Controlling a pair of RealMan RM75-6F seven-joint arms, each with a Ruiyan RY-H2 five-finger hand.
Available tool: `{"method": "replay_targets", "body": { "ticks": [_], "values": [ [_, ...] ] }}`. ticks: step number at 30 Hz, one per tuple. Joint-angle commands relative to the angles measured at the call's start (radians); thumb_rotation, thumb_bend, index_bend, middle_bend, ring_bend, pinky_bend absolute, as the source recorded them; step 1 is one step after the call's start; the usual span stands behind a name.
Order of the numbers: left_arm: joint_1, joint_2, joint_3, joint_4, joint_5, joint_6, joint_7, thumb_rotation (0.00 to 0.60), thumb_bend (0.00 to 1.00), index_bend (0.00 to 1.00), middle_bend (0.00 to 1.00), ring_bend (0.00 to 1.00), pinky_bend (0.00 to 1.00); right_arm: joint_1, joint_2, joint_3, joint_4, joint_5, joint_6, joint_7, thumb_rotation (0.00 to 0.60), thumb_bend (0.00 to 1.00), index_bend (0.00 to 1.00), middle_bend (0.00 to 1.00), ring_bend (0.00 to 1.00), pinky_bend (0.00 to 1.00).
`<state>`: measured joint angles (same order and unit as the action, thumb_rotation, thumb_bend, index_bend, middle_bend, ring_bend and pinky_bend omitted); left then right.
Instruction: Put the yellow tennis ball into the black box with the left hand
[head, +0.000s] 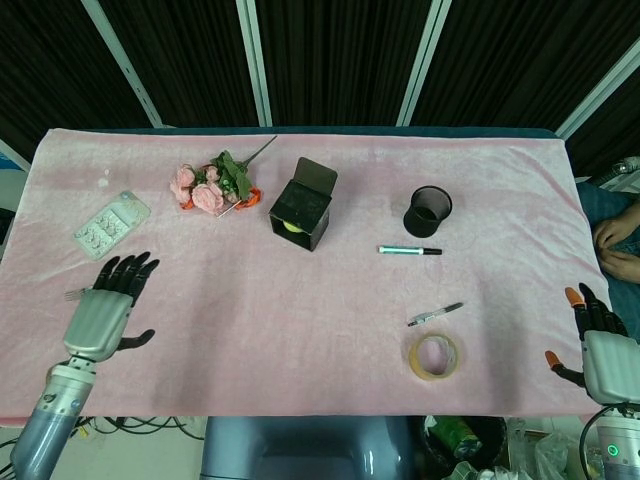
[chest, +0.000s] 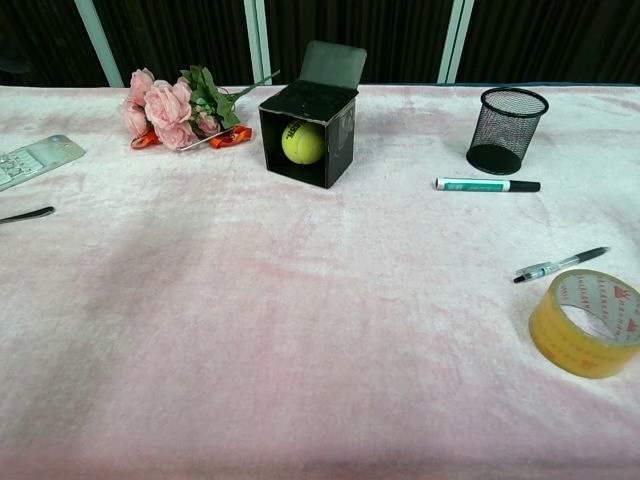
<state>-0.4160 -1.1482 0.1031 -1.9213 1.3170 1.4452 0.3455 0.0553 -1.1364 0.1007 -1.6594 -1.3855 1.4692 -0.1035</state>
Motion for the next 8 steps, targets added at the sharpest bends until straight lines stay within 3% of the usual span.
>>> {"method": "replay_targets", "body": {
  "ticks": [1,8],
  "values": [
    [0.106,0.060,0.070,0.048,0.104,0.093,-0.148,0.600,0.14,0.02,0.00,0.00,0.00,0.000,0.001,-0.003,0.008,-0.018,0.008,0.012,0.600,0.13,0.03,0.00,0.09,0.17],
    [0.168,0.072,0.075,0.114,0.142,0.123,-0.232,0.600,0.14,0.02,0.00,0.00,0.00,-0.001,-0.001,-0.009,0.026,-0.052,0.024,0.038,0.600,0.13,0.03,0.00,0.09,0.17]
  ]
}}
